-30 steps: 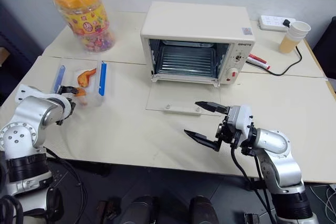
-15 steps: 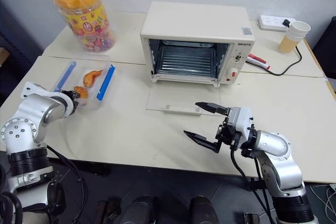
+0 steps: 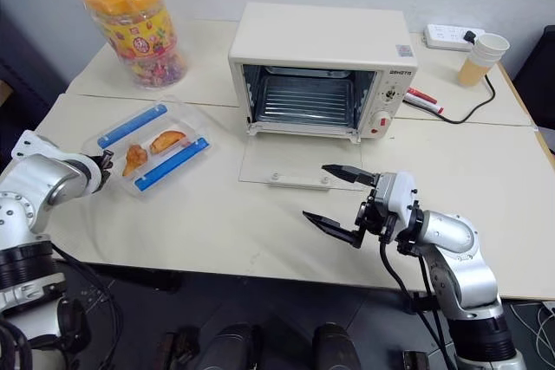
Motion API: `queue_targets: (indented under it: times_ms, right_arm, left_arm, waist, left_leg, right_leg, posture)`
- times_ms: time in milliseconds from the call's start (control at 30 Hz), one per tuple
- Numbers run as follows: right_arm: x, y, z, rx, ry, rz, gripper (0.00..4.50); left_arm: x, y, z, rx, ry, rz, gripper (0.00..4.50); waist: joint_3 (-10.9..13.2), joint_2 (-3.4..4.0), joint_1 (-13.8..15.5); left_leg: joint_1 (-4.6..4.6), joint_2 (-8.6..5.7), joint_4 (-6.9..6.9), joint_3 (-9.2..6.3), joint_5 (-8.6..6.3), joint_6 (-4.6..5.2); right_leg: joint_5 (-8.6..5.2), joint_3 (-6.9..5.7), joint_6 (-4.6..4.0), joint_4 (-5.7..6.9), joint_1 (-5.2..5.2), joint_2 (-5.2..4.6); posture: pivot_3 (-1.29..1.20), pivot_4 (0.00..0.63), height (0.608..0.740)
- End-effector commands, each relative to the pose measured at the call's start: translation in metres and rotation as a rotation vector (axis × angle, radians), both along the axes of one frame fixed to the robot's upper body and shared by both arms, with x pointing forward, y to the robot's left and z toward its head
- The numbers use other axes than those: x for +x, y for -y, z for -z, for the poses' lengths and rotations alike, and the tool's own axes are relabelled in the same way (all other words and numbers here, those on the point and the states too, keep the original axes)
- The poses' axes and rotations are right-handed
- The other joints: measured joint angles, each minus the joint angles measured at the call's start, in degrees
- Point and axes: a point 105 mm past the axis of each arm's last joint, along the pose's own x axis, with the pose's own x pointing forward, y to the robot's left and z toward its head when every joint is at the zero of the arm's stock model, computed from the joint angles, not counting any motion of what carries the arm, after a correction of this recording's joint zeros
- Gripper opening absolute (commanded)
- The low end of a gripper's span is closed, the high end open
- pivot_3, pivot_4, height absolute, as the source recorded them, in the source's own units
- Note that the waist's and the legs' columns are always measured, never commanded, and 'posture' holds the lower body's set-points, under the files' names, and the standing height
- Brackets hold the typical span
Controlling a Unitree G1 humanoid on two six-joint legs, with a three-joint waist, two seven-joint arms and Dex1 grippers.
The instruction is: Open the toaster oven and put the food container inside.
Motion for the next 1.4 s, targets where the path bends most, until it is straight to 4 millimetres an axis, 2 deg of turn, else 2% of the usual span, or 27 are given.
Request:
queue_targets:
  times_ms: [33,100,200,333,467,533,633,733,933,1067,1233,1333,1400]
  right_arm:
    - [-0.001,-0.001,-0.006,0.012,0.034,-0.004,4.5]
    - [-0.001,-0.001,-0.006,0.013,0.035,-0.004,4.5]
    - [-0.002,0.0,-0.006,0.015,0.034,0.0,4.5]
    - [-0.004,0.003,-0.005,0.011,0.03,0.01,4.5]
    - [-0.004,0.009,-0.006,0.001,0.028,0.029,4.5]
    - [-0.004,0.012,-0.006,-0.002,0.028,0.037,4.5]
    - [-0.005,0.02,-0.007,-0.01,0.027,0.067,4.5]
    - [-0.007,0.032,-0.006,-0.02,0.018,0.114,4.5]
    - [-0.014,0.057,-0.011,0.008,0.007,0.251,4.5]
    - [-0.022,0.076,-0.005,-0.021,0.003,0.336,4.5]
    - [-0.032,0.084,-0.013,-0.03,0.037,0.389,4.5]
    - [-0.041,0.085,-0.016,-0.031,0.065,0.424,4.5]
    - [-0.044,0.081,-0.017,-0.02,0.071,0.424,4.5]
  left_arm:
    - [0.001,-0.002,-0.005,0.039,-0.013,0.071,0.85]
    - [0.002,-0.004,-0.005,0.047,-0.024,0.082,0.37]
    - [0.002,-0.005,-0.003,0.055,-0.03,0.097,0.1]
    - [0.0,-0.013,-0.008,0.094,-0.027,0.111,0.06]
    - [-0.004,-0.035,-0.034,0.272,-0.006,0.17,0.06]
    - [-0.004,-0.038,-0.043,0.323,0.004,0.212,0.06]
    - [-0.002,-0.023,-0.063,0.359,0.032,0.406,0.06]
    - [-0.004,0.005,-0.075,0.421,0.039,0.642,0.06]
    - [-0.007,0.057,-0.081,0.467,0.03,0.952,0.06]
    - [0.005,0.08,-0.077,0.47,0.042,1.012,0.06]
    - [0.025,0.109,-0.069,0.422,0.074,1.05,0.06]
    - [0.049,0.145,-0.064,0.39,0.105,1.07,0.06]
    - [0.057,0.165,-0.065,0.387,0.105,1.102,0.06]
  waist:
    - [0.0,0.0,0.0]
    - [0.0,0.0,0.0]
    - [0.0,0.0,0.0]
    - [0.0,0.0,0.0]
    - [0.0,-0.07,-0.4]
    - [0.1,-0.1,-0.3]
    - [0.1,-0.14,0.1]
    - [0.1,-0.2,0.5]
    - [0.1,-0.2,0.3]
    - [0.1,-0.21,0.2]
    - [0.2,-0.26,-0.1]
    - [0.2,-0.27,0.5]
    - [0.2,-0.31,1.2]
  left_leg:
    - [0.0,-0.01,0.0,0.0,0.0,0.0]
    - [0.0,-0.02,0.0,0.01,0.0,0.0]
    - [0.0,-0.02,-0.03,0.0,0.0,0.0]
    - [0.0,-0.03,-0.02,0.01,0.0,0.0]
    - [-0.01,0.0,-0.14,0.12,0.03,-0.06]
    - [0.0,0.01,-0.2,0.2,0.03,-0.07]
    - [-0.03,-0.01,-0.21,0.21,0.04,-0.08]
    - [-0.07,-0.06,-0.22,0.13,0.04,-0.07]
    - [-0.12,0.0,-0.3,0.14,0.04,-0.08]
    - [-0.12,0.04,-0.28,0.14,0.04,-0.08]
    - [-0.1,0.02,-0.22,0.21,0.05,-0.06]
    - [-0.1,0.04,-0.22,0.22,0.05,-0.06]
    - [-0.14,0.01,-0.17,0.19,0.06,-0.06]
  right_leg:
    - [0.0,0.0,0.0,0.0,0.0,0.0]
    - [0.0,0.0,0.0,-0.01,0.0,-0.04]
    - [0.0,-0.01,0.0,0.01,-0.03,-0.18]
    - [0.0,-0.02,0.0,0.0,-0.02,-0.23]
    - [0.0,-0.01,0.0,0.03,-0.14,-0.13]
    - [0.0,-0.02,0.0,0.04,-0.22,-0.07]
    - [0.0,-0.03,0.0,0.05,-0.23,0.12]
    - [0.0,0.0,0.0,0.0,-0.18,0.05]
    - [0.0,0.06,0.0,0.02,-0.21,0.12]
    - [0.0,0.13,0.0,0.02,-0.17,0.17]
    - [0.0,0.19,0.0,0.04,-0.2,0.16]
    - [0.0,0.18,0.0,0.17,-0.23,0.18]
    - [0.0,0.14,0.0,0.27,-0.24,0.18]
  posture:
    - [0.0,0.15,0.74]
    - [0.0,0.15,0.74]
    - [0.0,0.15,0.74]
    - [0.0,0.15,0.74]
    - [0.0,0.15,0.74]
    - [0.0,0.15,0.74]
    - [0.0,0.15,0.74]
    - [0.0,0.15,0.74]
    - [0.0,0.15,0.74]
    - [0.0,0.15,0.74]
    - [0.0,0.15,0.74]
    - [0.0,0.15,0.74]
    - [0.0,0.15,0.74]
